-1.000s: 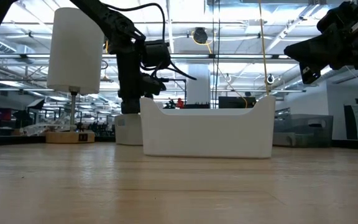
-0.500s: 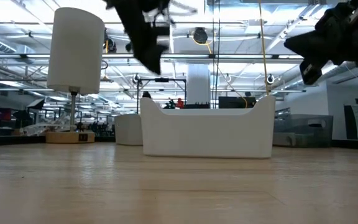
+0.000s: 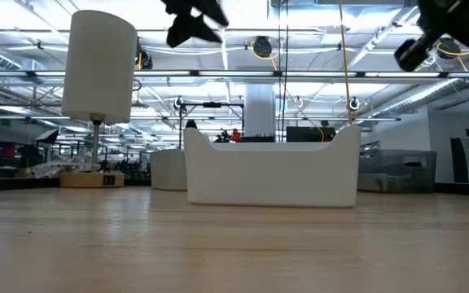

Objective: Pick and place Stapler, Stapler remover, tape
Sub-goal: Put the pink tape into the gray bin

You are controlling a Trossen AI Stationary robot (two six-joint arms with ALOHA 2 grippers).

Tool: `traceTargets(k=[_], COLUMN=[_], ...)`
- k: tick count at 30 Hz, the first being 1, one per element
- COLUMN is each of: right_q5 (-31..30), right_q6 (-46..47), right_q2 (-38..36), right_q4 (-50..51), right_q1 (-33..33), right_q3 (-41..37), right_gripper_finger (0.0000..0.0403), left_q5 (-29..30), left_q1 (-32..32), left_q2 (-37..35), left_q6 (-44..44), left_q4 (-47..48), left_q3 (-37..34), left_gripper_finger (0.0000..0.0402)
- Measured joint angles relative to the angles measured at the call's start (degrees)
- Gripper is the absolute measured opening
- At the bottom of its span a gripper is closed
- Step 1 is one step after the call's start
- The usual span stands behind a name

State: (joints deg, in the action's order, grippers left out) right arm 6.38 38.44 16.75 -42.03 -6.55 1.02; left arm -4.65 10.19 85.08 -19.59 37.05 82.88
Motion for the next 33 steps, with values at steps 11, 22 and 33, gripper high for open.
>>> traceTargets(k=[11, 22, 33], right_q5=[2.9, 2.9, 2.7], right_q6=[-2.8, -11.1, -3.6], right_q2=[0.2, 6.7, 22.3], right_q4=[-5.3, 8.4, 43.1], right_q1=[-1.8, -5.8, -10.3], right_q3=[0.6, 14.0, 37.3], right_gripper_finger=[0.0022, 0.0022, 0.0022], left_q5=[10.7, 26.9, 20.7], left_q1=[-13.8, -25.1, -24.4], left_q2=[-4.5, -18.2, -22.6], left_q6=[-14.2, -25.8, -26.1], left_q4=[-16.6, -25.1, -28.9], left_q3=[-16.5, -38.0, -48.8], left_gripper_finger=[0.0170, 0.0170, 0.0170])
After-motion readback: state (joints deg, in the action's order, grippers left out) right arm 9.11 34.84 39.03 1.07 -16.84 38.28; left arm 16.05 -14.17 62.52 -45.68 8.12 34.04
